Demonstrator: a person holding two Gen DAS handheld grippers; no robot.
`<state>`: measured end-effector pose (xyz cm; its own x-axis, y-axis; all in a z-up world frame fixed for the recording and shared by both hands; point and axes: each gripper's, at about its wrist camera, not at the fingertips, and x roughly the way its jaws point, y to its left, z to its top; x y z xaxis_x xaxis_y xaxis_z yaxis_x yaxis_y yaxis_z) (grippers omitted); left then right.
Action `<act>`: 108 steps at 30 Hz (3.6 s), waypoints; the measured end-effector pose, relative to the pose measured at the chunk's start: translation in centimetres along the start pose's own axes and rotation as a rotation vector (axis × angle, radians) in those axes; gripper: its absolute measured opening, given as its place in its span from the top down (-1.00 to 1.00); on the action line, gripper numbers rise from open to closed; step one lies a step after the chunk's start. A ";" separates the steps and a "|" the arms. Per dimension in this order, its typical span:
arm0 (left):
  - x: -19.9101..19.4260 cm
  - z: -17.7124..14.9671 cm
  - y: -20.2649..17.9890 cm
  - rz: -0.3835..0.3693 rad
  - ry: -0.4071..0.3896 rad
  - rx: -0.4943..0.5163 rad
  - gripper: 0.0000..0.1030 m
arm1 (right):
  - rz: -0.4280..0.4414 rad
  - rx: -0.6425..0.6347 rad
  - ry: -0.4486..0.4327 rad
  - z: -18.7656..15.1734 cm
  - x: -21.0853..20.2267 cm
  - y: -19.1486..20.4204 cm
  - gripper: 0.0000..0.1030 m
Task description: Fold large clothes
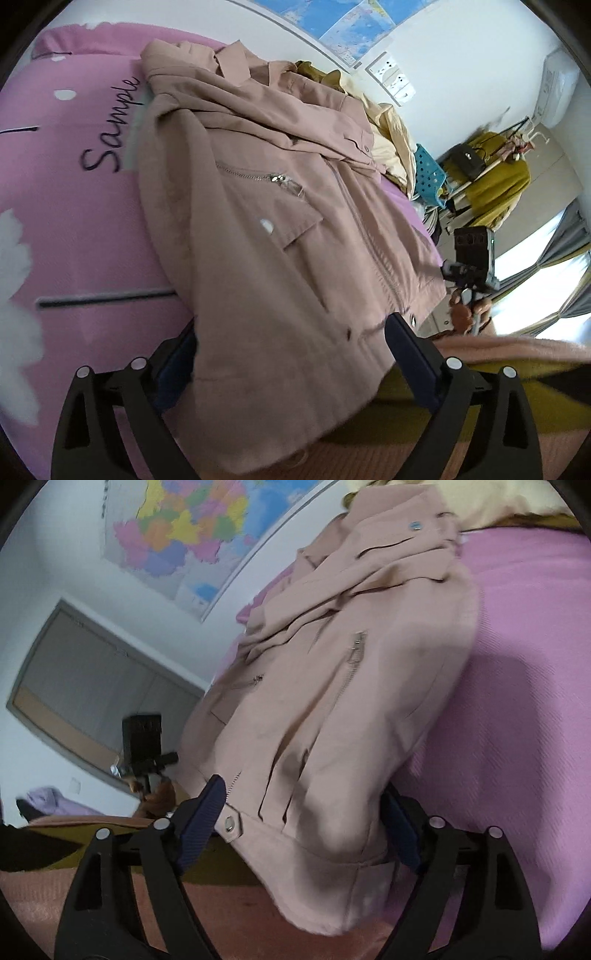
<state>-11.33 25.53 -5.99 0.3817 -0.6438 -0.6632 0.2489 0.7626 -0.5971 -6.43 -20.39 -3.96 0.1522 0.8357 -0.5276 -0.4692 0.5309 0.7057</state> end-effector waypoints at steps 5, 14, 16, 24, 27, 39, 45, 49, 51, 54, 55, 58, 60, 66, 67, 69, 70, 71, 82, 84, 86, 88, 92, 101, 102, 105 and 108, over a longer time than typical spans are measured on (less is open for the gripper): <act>0.2 0.4 0.0 0.116 -0.023 -0.003 0.03 | 0.019 0.032 -0.020 -0.3 -0.2 -0.7 0.08; -2.3 0.4 -1.3 0.183 -0.144 -0.052 0.91 | 0.199 0.076 -0.220 -0.9 -3.9 0.5 0.89; -4.6 0.7 -2.6 0.161 -0.216 -0.025 0.92 | 0.220 0.006 -0.296 -0.6 -6.2 2.8 0.90; -8.9 -0.7 -5.9 0.075 -0.326 0.063 0.92 | 0.234 -0.103 -0.336 -1.6 -10.1 6.8 0.83; -7.2 -1.5 -3.6 0.089 -0.263 -0.002 0.91 | 0.189 -0.004 -0.250 -2.4 -8.1 4.2 0.79; -2.0 -4.2 -0.5 0.098 -0.034 -0.062 0.48 | 0.181 0.117 0.008 -6.9 -2.1 0.1 0.16; -3.3 -2.9 -0.6 0.046 -0.124 -0.101 0.96 | 0.233 0.053 -0.022 -7.6 -3.5 2.1 0.88; -5.7 -0.8 -1.6 0.026 -0.222 -0.087 0.97 | 0.242 -0.026 -0.134 -4.5 -5.9 4.4 0.89; -6.3 0.8 -2.5 0.031 -0.244 -0.055 0.97 | 0.242 -0.052 -0.178 -2.2 -6.7 5.2 0.89; -6.6 3.2 -3.4 0.066 -0.256 -0.028 0.97 | 0.241 -0.038 -0.255 1.6 -7.5 5.6 0.89; -6.9 3.7 -3.2 0.066 -0.258 -0.033 0.97 | 0.241 -0.029 -0.283 2.5 -7.9 5.6 0.89; -7.8 6.9 -2.3 0.067 -0.287 -0.081 0.97 | 0.267 0.026 -0.342 6.3 -8.3 4.8 0.89; -8.1 10.0 -1.4 0.086 -0.293 -0.104 0.96 | 0.251 0.059 -0.366 9.5 -8.3 3.7 0.86; -4.2 20.2 3.4 0.223 -0.208 -0.212 0.93 | 0.166 0.231 -0.376 18.1 -5.4 -2.0 0.72; -3.0 21.2 4.4 0.245 -0.176 -0.224 0.91 | 0.136 0.258 -0.368 19.1 -4.5 -3.1 0.70; 0.4 23.1 6.3 0.335 -0.105 -0.259 0.87 | 0.074 0.304 -0.340 20.3 -2.8 -4.9 0.65; 1.6 23.5 6.9 0.367 -0.081 -0.260 0.83 | 0.045 0.348 -0.311 20.9 -1.4 -6.3 0.53; 2.7 23.8 7.3 0.390 -0.056 -0.256 0.82 | 0.007 0.372 -0.293 21.1 -0.6 -7.2 0.37; -1.9 20.2 1.9 0.440 -0.238 0.090 -0.02 | -0.214 0.031 -0.379 17.1 -6.2 -2.2 -0.47; -1.5 18.2 -0.5 0.432 -0.233 0.200 -0.09 | -0.263 -0.037 -0.374 14.8 -6.6 -1.3 -0.47; 0.2 16.8 -2.1 0.428 -0.188 0.281 -0.25 | -0.324 -0.093 -0.335 12.2 -6.1 -0.8 -0.47; 3.0 16.0 -3.1 0.416 -0.128 0.326 -0.26 | -0.370 -0.140 -0.268 9.6 -4.4 -0.8 -0.47; 8.1 16.2 -3.4 0.384 -0.016 0.373 -0.31 | -0.450 -0.224 -0.181 6.9 -1.1 -1.3 -0.46; 11.5 22.3 -0.2 0.463 -0.010 0.208 0.88 | -0.442 -0.255 -0.256 10.9 -6.6 -1.5 0.90; 11.3 22.6 -0.2 0.514 -0.036 0.208 0.96 | -0.461 -0.282 -0.261 11.2 -7.3 -1.0 0.90; 10.4 23.1 1.4 0.603 -0.086 0.155 0.94 | -0.498 -0.214 -0.212 11.9 -7.8 -2.7 0.84; 9.6 22.6 2.2 0.601 -0.112 0.150 0.84 | -0.643 -0.106 -0.032 11.0 -4.9 -7.1 0.76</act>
<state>12.96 22.39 -3.49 0.5824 -0.0959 -0.8072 0.0815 0.9949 -0.0594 5.71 -26.77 -1.21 0.4561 0.3605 -0.8136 -0.3588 0.9112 0.2026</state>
